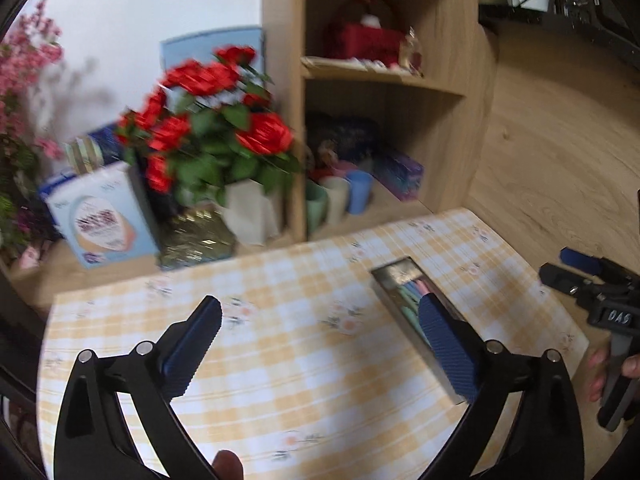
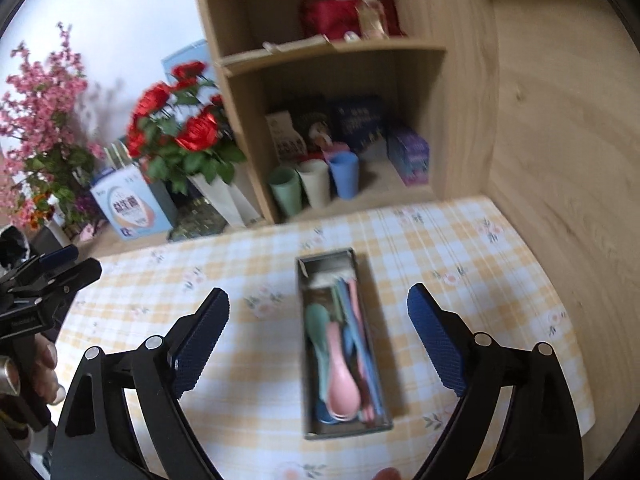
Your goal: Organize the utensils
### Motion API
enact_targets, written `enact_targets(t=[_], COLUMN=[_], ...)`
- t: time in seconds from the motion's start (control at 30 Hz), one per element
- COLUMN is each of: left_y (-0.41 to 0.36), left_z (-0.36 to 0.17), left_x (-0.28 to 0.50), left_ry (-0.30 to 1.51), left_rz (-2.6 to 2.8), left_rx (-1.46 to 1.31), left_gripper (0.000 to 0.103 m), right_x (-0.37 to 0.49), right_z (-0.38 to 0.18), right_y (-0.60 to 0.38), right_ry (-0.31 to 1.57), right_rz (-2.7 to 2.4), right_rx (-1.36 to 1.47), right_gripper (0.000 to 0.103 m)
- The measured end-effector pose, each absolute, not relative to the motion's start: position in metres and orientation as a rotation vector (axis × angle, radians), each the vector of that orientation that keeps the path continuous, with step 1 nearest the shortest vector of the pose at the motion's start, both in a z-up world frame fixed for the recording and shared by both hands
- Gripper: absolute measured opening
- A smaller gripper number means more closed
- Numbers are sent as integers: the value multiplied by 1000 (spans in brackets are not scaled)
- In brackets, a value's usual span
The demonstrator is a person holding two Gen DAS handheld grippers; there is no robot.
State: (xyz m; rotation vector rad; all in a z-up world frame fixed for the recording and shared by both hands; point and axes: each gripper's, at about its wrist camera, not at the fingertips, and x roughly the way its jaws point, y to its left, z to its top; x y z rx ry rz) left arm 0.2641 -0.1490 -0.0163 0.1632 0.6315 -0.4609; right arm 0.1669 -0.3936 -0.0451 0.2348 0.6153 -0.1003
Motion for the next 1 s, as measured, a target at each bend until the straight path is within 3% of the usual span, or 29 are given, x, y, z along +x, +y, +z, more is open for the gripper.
enact_targets(t=[0.27,1.0], left_y=[-84,-16], left_z=[26,39], left_x=[221,186], left_ry=[452,422], left_rz=[-366,-289], left_rx=[171,113], left_gripper=[97,97], right_x=[151,128], right_z=[-5,17], right_y=[-341,-284], right_ry=[531,491], right_rz=[-53,-52], right_rx=[191,163], right_gripper=[88,88])
